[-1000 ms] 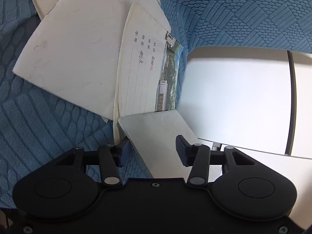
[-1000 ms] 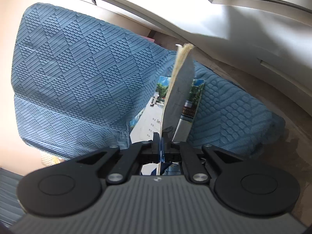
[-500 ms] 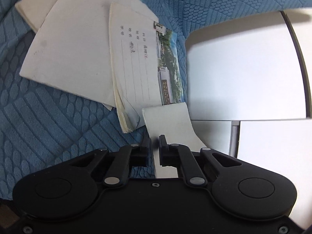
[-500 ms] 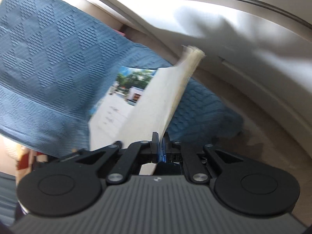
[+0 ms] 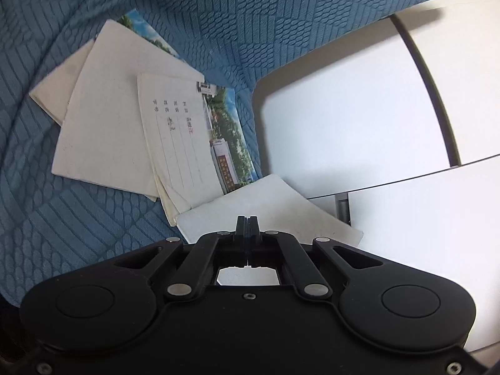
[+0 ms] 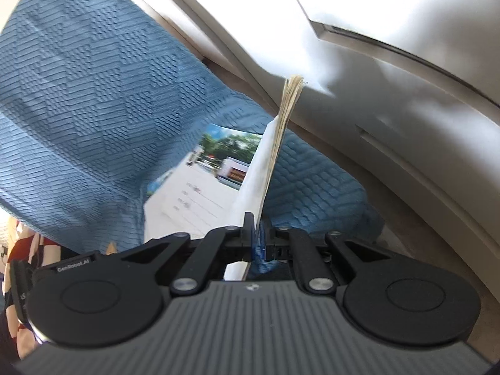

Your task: Organize objects

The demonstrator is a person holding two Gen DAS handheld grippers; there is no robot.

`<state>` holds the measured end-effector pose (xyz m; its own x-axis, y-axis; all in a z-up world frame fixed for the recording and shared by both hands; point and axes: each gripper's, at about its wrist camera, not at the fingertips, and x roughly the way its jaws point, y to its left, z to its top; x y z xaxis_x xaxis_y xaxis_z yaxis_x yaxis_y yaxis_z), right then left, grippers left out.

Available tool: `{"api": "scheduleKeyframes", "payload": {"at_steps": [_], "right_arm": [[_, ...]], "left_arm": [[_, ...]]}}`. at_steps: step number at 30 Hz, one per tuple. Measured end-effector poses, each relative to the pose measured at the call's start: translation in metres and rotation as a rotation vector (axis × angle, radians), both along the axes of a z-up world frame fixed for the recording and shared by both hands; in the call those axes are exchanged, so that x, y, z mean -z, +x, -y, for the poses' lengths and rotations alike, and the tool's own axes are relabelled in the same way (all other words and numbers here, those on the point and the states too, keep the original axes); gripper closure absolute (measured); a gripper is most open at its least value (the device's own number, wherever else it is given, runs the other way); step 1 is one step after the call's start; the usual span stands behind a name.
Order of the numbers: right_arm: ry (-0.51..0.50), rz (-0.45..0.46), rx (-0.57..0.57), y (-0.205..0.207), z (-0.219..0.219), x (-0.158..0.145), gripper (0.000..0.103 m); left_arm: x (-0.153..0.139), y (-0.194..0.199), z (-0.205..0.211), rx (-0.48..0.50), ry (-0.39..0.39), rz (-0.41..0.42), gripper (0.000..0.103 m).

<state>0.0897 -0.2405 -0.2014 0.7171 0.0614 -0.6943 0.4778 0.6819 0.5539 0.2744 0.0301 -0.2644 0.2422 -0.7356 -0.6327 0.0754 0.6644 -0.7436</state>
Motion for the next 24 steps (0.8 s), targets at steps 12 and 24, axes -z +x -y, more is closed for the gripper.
{"api": "scheduleKeyframes", "payload": {"at_steps": [12, 24], "right_arm": [[0.027, 0.08, -0.03, -0.001, -0.036, -0.031, 0.099], [0.071, 0.118, -0.071, 0.008, -0.064, -0.049, 0.099]], "left_arm": [[0.022, -0.032, -0.047, -0.042, -0.171, -0.172, 0.055], [0.05, -0.036, -0.079, -0.14, -0.247, -0.277, 0.032]]}}
